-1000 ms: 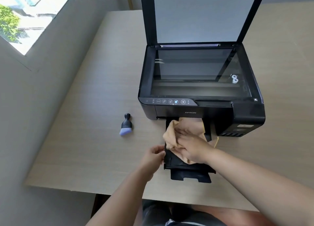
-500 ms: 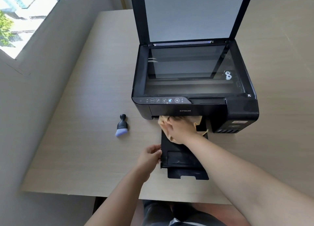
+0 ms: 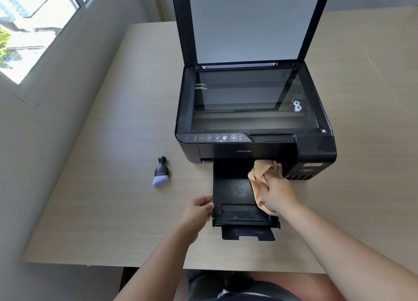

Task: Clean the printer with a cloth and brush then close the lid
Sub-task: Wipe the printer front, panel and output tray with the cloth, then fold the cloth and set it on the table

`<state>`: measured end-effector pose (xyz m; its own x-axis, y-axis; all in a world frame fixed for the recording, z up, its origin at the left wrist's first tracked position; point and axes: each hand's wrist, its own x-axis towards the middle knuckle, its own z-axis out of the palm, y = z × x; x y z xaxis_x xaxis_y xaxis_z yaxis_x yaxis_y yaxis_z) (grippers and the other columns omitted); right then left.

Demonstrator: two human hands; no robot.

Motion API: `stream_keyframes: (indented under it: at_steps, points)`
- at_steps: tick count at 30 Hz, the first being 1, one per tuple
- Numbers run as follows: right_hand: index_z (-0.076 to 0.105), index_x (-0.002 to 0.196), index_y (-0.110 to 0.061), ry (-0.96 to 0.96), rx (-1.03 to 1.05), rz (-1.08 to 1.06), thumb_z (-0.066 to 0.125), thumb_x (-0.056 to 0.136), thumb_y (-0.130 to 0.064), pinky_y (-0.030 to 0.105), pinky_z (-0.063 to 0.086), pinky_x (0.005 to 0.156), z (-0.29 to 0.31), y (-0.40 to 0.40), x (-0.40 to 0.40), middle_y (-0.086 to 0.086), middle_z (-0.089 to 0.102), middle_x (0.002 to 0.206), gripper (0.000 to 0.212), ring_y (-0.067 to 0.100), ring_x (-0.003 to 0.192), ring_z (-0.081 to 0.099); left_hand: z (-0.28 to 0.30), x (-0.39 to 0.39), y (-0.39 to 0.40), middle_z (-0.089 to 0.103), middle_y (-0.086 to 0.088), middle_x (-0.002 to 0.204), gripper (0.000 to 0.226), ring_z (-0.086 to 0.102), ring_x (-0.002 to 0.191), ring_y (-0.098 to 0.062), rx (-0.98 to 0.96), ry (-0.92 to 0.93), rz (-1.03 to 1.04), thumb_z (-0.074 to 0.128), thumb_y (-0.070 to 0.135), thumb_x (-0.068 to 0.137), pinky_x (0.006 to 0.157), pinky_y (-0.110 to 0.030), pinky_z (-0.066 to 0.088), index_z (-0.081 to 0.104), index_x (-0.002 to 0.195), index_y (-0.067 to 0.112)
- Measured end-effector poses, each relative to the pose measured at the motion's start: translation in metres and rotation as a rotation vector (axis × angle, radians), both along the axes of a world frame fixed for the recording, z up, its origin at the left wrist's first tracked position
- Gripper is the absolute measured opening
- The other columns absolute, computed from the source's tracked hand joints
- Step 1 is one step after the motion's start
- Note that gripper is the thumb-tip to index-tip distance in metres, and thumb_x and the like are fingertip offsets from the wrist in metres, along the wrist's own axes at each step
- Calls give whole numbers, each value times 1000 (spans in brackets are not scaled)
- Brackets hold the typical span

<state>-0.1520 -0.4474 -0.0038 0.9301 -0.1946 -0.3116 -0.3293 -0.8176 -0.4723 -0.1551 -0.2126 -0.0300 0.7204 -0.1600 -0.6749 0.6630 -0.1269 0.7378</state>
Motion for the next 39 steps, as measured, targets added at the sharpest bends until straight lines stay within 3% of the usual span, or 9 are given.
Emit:
stream_keyframes:
  at_steps: [5, 13, 18, 23, 25, 29, 33, 37, 39]
  points:
    - [54, 69, -28, 83, 328, -197, 54, 94, -20, 23, 34, 54, 19, -26, -31, -8, 56, 68, 26, 15, 67, 53, 1, 2, 3, 72, -5, 91, 29, 60, 84, -21, 30, -11, -20, 42, -1, 96, 80, -37, 46, 68, 102, 12]
    - [67, 81, -17, 135, 404, -317, 52, 92, -19, 32, 41, 65, 39, -58, -76, 3, 69, 79, 19, 22, 75, 60, 18, 1, -1, 65, -3, 98, 28, 61, 80, -15, 250, -145, -81, 46, 0, 92, 70, -23, 46, 66, 102, 17]
    - [58, 68, -10, 31, 1255, -615, 37, 90, -7, 30, 37, 63, 76, -60, -72, 1, 47, 50, 30, 10, 52, 46, 57, 1, -26, 56, 9, 100, 35, 58, 84, -5, 394, -617, -113, 53, 2, 90, 68, -9, 45, 66, 97, 33]
    - [72, 83, -12, 3, 1510, -428, 50, 71, -21, 39, 44, 76, 112, -48, -55, 9, 61, 82, 26, 24, 84, 53, 108, 3, -70, 55, 21, 116, 29, 53, 109, -1, 209, -736, -481, 61, 29, 90, 93, -21, 45, 59, 116, 44]
    - [75, 65, -22, -47, 1512, -207, 45, 83, -25, 43, 45, 86, 130, -43, -50, 6, 68, 77, 35, 28, 92, 56, 128, 5, -81, 51, 22, 126, 42, 48, 122, -3, 103, -695, -549, 59, 45, 87, 103, -31, 41, 51, 127, 49]
    - [57, 121, -1, -32, 1378, 115, 67, 82, -40, 43, 51, 87, 163, -39, -33, 26, 61, 109, 56, 36, 102, 59, 182, 18, -86, 52, 5, 136, 59, 53, 123, -11, -205, -638, -544, 56, 47, 85, 100, -28, 45, 43, 141, 33]
    - [65, 109, -6, -93, 1140, 307, 61, 87, -33, 34, 52, 74, 216, -37, -10, 17, 65, 98, 35, 27, 88, 62, 230, 34, -78, 65, -5, 113, 43, 63, 105, -18, -205, -674, -673, 45, 38, 96, 86, -28, 49, 55, 129, 12]
    - [74, 97, -18, -147, 838, 415, 67, 85, -30, 31, 54, 73, 259, -37, 9, 7, 73, 94, 19, 22, 88, 68, 251, 51, -56, 61, -28, 104, 59, 61, 96, -41, -11, -709, -665, 58, 55, 88, 86, -56, 48, 59, 112, 1]
    - [75, 92, -19, -167, 745, 473, 70, 83, -24, 25, 52, 66, 270, -34, 15, 3, 74, 88, 11, 15, 81, 68, 255, 55, -42, 58, -22, 86, 49, 56, 77, -36, 124, -783, -666, 68, 52, 82, 69, -45, 49, 63, 97, 6]
